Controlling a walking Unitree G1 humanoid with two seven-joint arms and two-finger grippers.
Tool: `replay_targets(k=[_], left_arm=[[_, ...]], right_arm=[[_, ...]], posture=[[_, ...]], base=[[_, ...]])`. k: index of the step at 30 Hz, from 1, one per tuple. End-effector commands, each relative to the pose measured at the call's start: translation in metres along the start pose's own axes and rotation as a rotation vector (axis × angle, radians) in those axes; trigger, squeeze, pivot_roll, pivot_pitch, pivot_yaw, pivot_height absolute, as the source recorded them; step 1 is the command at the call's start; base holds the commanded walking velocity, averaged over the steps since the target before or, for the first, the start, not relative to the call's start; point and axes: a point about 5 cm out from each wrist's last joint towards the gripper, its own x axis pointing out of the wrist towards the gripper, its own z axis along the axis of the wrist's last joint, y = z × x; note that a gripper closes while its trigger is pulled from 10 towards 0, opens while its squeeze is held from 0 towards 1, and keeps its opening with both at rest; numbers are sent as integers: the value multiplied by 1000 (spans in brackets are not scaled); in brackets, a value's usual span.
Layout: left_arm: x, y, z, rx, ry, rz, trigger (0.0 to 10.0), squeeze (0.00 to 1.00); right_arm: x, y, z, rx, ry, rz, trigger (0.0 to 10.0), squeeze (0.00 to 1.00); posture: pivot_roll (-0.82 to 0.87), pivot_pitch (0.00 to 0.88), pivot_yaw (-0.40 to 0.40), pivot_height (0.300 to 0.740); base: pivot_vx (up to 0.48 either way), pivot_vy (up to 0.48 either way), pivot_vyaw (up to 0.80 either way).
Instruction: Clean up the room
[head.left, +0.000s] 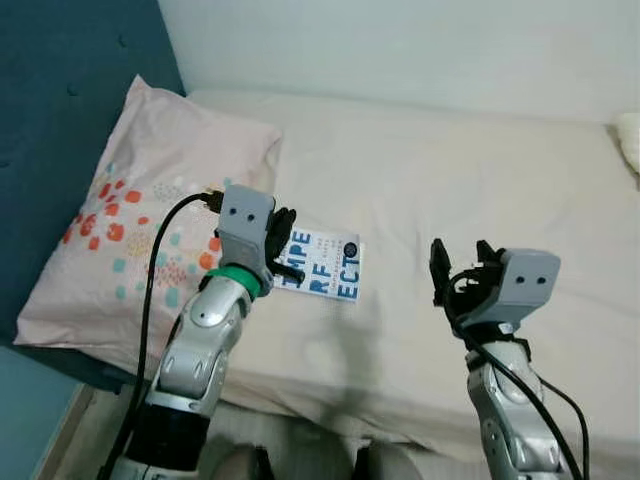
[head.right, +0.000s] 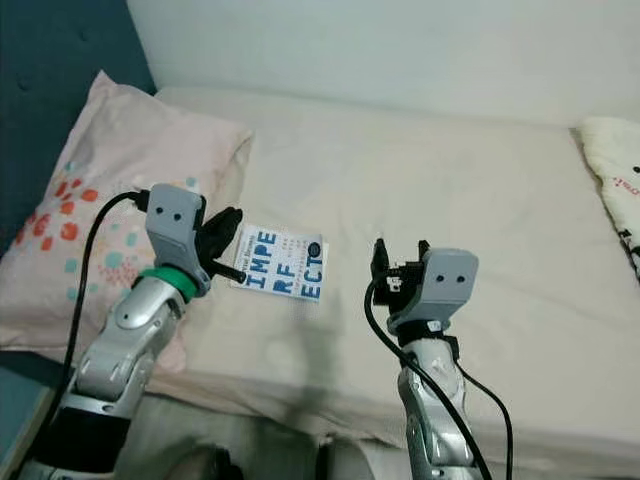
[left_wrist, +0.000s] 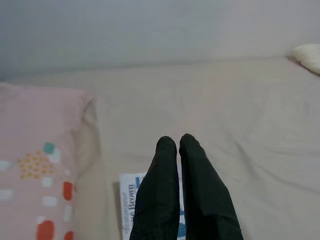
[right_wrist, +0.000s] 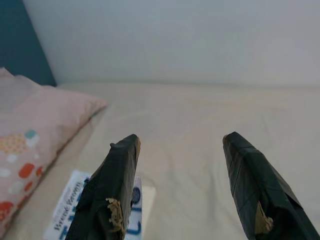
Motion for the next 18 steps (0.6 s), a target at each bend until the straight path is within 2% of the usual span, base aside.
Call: replay_targets(k=[1, 3, 12, 16, 18], left_arm=[[-1, 1, -8, 10, 30, 12, 10000, 0], [-2, 2, -12, 10, 54, 23, 10000, 0], [0, 0, -16, -27, 78, 26, 10000, 0], [3, -4, -16, -53, 91, 26, 10000, 0], [2, -5, -15, -53, 82, 17, 10000, 0]], right_arm=[[-2, -4, -5, -6, 19, -12, 10000, 0], [-3, -7, -7, -8, 25, -39, 10000, 0], [-2, -5, -10, 10, 36, -44, 10000, 0], [-1, -6, -10, 12, 34, -40, 10000, 0], [-1, -6, -9, -1, 24, -36, 10000, 0]], posture=[[-99, 84, 33, 727], [-98, 88, 30, 740], [-101, 85, 25, 740], [-101, 86, 22, 740], [-101, 86, 22, 740]], base=[[0, 0, 0], [0, 0, 0], [0, 0, 0], [0, 0, -800], [0, 0, 0]])
